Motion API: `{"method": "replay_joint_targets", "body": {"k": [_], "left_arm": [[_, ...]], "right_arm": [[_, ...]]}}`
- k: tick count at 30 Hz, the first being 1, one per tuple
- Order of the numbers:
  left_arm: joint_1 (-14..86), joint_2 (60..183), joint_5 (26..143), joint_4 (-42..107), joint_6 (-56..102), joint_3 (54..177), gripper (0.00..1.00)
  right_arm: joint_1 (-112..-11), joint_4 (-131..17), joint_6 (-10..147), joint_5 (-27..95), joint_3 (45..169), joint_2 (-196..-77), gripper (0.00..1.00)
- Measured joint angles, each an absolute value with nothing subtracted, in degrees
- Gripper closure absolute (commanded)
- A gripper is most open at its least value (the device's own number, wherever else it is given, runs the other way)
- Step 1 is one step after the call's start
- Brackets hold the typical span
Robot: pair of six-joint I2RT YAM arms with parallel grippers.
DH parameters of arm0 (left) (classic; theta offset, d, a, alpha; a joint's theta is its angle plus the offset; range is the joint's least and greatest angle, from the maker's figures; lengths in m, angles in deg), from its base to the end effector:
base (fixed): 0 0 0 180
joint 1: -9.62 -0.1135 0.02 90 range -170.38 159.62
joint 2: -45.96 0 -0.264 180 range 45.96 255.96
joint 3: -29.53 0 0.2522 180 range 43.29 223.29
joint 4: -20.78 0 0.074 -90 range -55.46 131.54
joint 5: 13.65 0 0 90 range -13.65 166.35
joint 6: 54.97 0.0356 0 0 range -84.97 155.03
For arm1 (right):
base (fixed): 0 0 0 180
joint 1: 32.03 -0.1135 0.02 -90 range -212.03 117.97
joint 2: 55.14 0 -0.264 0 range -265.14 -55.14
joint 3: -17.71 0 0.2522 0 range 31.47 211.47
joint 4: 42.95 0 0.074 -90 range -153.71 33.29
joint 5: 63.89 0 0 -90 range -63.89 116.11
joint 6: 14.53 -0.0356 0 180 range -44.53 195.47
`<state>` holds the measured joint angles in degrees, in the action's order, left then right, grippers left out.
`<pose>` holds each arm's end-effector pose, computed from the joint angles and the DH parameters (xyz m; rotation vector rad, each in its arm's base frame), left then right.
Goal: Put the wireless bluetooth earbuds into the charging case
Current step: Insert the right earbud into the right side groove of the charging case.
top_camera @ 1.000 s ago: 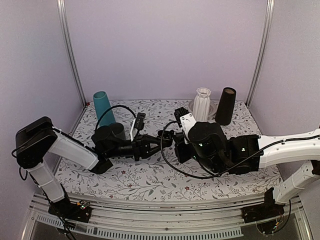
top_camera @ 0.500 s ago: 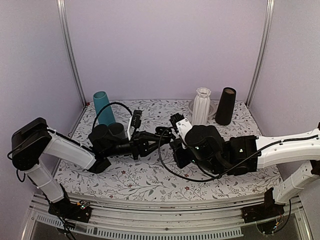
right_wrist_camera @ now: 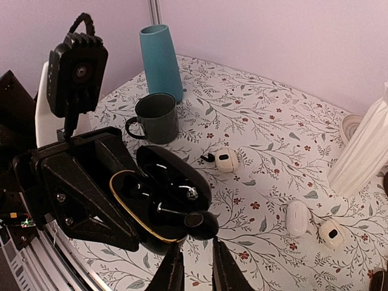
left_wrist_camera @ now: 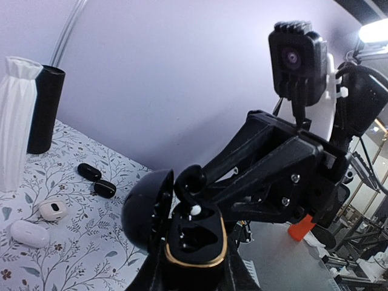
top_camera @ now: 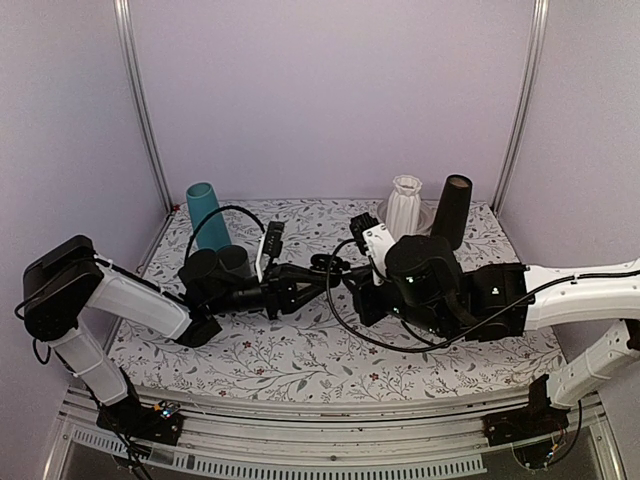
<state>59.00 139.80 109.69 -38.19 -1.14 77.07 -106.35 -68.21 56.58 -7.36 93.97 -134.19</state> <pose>0.1890 -0.2504 0.2173 0.7278 1.4208 -1.5976 0.1036 0.2963 0.3117 -0.6015 1.9096 0.4524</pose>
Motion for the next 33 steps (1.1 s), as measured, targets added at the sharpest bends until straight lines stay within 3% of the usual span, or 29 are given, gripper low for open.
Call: {"method": "replay_joint_targets", "body": {"k": [27, 33], "left_arm": [[59.0, 140.6, 110.5, -37.7, -1.1, 77.0, 1.0], [59.1, 140.6, 110.5, -38.7, -0.9, 77.0, 1.0]], "right_arm": [[-103.8, -66.4, 54.1, -1.1, 94.0, -133.7, 0.82], [-103.3, -66.1, 50.8, 1.0, 94.1, -133.7, 0.72]]}}
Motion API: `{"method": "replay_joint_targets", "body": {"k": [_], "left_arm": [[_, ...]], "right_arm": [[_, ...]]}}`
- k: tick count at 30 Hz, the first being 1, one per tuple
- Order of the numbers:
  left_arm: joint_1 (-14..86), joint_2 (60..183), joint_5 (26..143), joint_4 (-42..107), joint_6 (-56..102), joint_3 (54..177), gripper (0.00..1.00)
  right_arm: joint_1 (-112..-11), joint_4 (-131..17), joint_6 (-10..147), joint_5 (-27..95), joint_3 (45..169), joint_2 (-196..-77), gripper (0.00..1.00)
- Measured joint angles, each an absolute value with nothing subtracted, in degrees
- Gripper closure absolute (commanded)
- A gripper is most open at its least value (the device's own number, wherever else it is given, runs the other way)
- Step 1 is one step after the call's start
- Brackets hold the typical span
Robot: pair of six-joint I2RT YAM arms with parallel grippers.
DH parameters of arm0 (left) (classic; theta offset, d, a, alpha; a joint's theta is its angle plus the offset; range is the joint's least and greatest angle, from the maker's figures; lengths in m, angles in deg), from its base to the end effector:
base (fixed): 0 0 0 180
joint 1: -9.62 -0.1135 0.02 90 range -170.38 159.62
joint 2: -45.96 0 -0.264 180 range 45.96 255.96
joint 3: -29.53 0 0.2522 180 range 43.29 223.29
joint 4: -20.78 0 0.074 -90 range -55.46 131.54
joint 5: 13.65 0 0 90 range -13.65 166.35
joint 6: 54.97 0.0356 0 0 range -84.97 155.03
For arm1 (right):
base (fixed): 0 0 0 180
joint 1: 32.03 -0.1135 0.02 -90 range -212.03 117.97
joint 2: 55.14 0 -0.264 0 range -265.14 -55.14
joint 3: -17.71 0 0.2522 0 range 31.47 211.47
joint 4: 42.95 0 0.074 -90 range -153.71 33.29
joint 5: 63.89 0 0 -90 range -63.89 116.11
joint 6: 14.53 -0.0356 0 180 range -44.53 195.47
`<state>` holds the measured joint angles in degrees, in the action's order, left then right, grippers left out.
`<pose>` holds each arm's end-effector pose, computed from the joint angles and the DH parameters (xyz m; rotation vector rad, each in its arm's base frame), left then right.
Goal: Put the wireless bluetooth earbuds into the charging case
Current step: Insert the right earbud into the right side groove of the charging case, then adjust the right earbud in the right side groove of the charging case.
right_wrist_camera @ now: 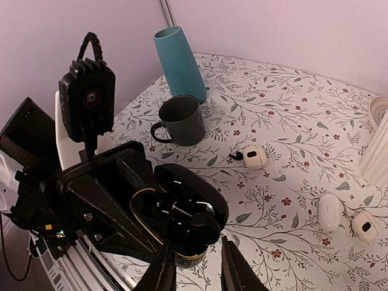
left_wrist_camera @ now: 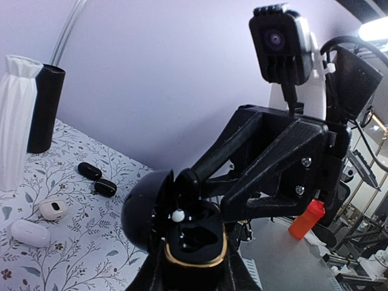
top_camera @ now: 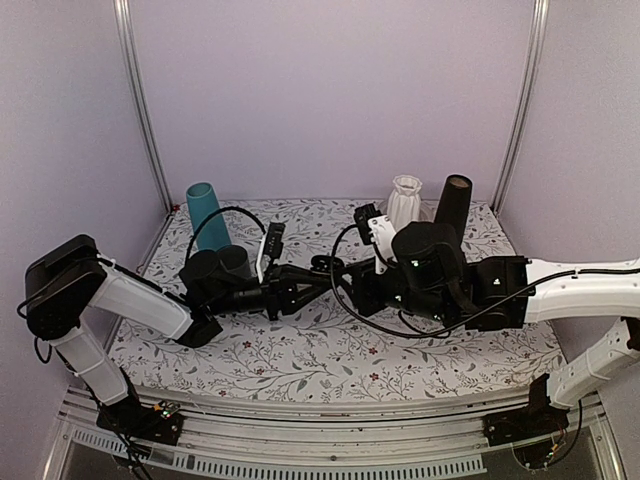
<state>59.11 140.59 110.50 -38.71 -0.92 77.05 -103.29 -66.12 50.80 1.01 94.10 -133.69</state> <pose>0.1888 -0.2517 0.2140 0.7457 1.4220 -1.6037 0.1157 0.2941 0.3173 -0.5339 1.9551 0.6444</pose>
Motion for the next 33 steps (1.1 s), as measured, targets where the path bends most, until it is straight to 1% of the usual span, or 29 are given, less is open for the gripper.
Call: {"method": "replay_joint_targets", "body": {"k": [2, 17, 26, 33], "left_arm": [[59.1, 140.6, 110.4, -39.1, -0.9, 77.0, 1.0], [60.3, 138.5, 107.1, -39.3, 3.1, 75.6, 1.0], [61.0, 135.6, 103.6, -35.4, 6.8, 75.6, 1.0], [61.8, 134.6, 101.4, -33.1, 9.0, 75.6, 1.0]], "right_arm": [[-103.2, -66.2, 49.7, 1.3, 94.5, -133.7, 0.69], [-103.1, -65.7, 41.3, 0.1, 95.5, -133.5, 0.59], [-102.8, -63.4, 37.3, 0.9, 95.5, -131.3, 0.58], [-98.7, -62.4, 32.1, 8.2, 95.0, -130.7, 0.59]]}}
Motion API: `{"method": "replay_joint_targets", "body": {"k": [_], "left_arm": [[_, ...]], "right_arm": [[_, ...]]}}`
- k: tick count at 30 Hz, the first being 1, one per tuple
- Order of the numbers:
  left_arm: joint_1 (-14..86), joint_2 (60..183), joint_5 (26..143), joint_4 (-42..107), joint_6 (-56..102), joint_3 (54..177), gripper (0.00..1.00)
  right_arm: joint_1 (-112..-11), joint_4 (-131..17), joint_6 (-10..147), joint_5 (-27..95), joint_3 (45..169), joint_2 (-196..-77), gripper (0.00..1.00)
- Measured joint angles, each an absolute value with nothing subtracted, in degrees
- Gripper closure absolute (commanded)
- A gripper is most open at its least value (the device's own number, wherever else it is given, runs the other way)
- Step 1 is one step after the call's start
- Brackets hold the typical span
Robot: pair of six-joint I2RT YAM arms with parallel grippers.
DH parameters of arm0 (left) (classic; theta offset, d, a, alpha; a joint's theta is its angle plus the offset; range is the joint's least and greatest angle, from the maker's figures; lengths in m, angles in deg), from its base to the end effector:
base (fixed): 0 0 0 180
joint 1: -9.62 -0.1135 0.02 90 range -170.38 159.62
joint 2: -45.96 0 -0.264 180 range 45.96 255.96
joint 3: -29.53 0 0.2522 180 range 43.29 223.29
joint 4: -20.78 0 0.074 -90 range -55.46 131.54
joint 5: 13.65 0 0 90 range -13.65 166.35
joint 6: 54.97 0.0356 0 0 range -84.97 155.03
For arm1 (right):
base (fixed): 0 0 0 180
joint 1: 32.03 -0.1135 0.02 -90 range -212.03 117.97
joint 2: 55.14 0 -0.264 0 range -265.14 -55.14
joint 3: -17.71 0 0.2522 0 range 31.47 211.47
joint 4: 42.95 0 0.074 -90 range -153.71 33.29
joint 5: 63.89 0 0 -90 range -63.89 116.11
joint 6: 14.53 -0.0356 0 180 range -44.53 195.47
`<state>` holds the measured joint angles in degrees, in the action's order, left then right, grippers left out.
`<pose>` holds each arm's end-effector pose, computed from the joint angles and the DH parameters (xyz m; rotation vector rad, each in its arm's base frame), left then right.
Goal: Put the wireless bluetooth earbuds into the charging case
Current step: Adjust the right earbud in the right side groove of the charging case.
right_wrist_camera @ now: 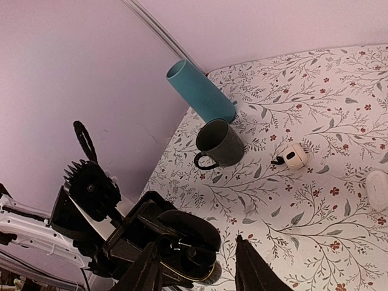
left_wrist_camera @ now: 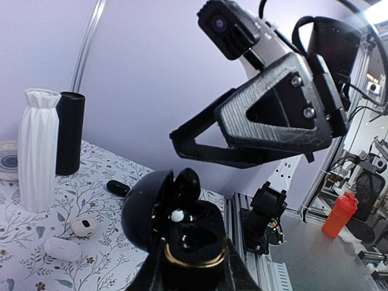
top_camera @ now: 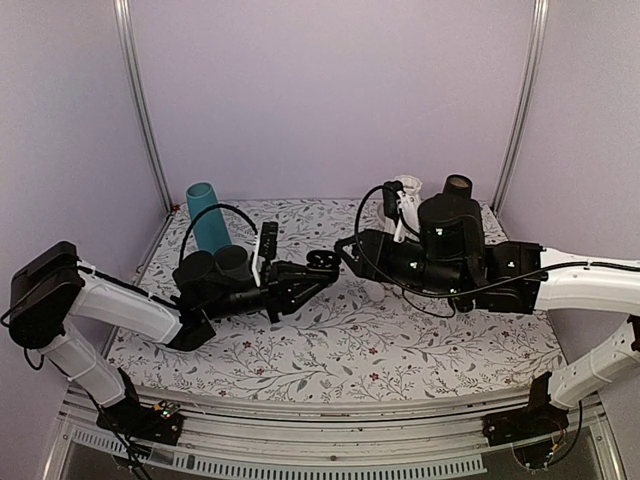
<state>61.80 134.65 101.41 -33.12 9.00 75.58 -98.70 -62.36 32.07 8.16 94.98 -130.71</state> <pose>0.1743 -0.2491 0.2273 0.7343 1.3676 -1.4101 0.1325 0.2794 0.3438 -0.1759 1.9891 1.0079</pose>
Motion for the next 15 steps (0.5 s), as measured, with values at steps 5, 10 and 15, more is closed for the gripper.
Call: {"method": "replay_joint_targets", "body": {"k": [5, 10, 15], "left_arm": [[61.9, 134.6, 100.9, -32.0, 9.8, 75.6, 1.0], [62.0, 134.6, 100.9, -31.1, 10.1, 75.6, 1.0], [62.1, 134.6, 100.9, -30.6, 10.3, 75.9, 1.0]], "right_arm": [[-95.6, -61.1, 29.3, 15.8, 93.6, -130.8, 0.6], [-94.5, -59.7, 27.8, 20.1, 92.9, -131.2, 0.61], [-94.4, -59.2, 26.7, 22.1, 92.9, -132.1, 0.64]]}}
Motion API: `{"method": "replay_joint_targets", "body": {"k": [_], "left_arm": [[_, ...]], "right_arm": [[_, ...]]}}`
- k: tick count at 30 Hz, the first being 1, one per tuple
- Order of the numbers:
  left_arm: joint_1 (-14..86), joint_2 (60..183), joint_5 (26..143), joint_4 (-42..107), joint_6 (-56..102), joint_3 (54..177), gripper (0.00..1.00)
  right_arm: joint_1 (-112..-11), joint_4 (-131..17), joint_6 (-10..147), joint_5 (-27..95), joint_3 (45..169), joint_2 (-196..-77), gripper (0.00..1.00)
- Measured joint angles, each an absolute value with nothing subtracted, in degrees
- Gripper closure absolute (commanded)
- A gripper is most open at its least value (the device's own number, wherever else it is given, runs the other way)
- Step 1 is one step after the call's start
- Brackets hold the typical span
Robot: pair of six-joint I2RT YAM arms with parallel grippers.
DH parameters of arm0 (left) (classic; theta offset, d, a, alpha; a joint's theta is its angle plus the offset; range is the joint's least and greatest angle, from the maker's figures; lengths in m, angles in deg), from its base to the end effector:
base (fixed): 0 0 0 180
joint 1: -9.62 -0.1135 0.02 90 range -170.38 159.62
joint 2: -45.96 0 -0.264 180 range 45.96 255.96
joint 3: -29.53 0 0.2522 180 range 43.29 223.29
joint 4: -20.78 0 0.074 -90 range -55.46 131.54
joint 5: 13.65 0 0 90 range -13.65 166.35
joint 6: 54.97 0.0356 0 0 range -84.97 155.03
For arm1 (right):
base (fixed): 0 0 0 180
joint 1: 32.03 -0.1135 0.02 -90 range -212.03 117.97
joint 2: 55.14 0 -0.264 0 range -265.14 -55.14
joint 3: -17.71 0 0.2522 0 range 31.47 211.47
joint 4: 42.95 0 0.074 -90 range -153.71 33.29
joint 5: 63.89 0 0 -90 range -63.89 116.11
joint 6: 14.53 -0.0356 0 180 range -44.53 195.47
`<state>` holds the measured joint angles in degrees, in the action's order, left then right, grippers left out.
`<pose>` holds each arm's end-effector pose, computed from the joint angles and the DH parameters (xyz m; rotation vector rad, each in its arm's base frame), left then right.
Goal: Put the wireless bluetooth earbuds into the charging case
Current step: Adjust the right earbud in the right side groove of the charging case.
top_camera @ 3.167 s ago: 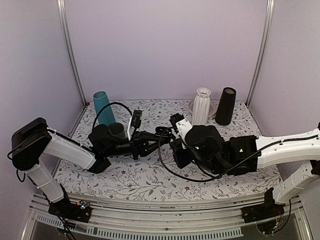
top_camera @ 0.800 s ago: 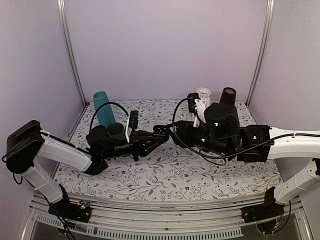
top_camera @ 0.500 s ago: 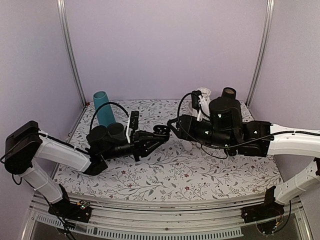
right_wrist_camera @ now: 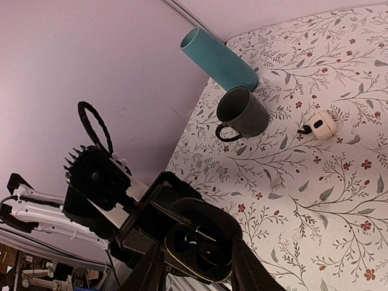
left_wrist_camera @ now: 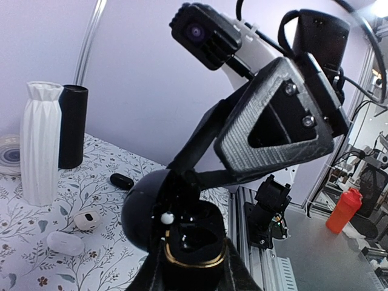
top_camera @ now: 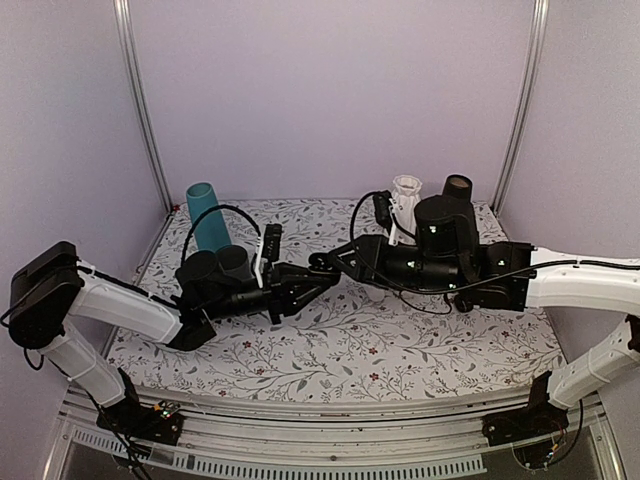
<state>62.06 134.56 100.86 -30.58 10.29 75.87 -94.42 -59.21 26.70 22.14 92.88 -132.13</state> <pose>0.1744 -0.2510 0.2246 0.7478 1.3980 -1.3849 0.1490 0.2795 0.3287 -0.1957 2.0820 1.2101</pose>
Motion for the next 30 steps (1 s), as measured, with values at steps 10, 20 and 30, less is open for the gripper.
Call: {"method": "replay_joint_targets", "body": {"k": [10, 20, 30], "left_arm": [[62.1, 133.9, 100.6, -29.4, 11.0, 76.0, 1.0], [62.4, 133.9, 100.5, -28.8, 11.4, 76.2, 1.0], [62.7, 133.9, 100.4, -28.4, 11.5, 76.4, 1.0]], "right_arm": [[-94.2, -59.3, 24.4, 22.1, 92.0, -132.3, 0.67], [-94.2, -59.2, 23.7, 21.8, 92.0, -133.1, 0.69], [-94.2, -59.2, 23.5, 20.9, 92.0, -133.4, 0.76]]}}
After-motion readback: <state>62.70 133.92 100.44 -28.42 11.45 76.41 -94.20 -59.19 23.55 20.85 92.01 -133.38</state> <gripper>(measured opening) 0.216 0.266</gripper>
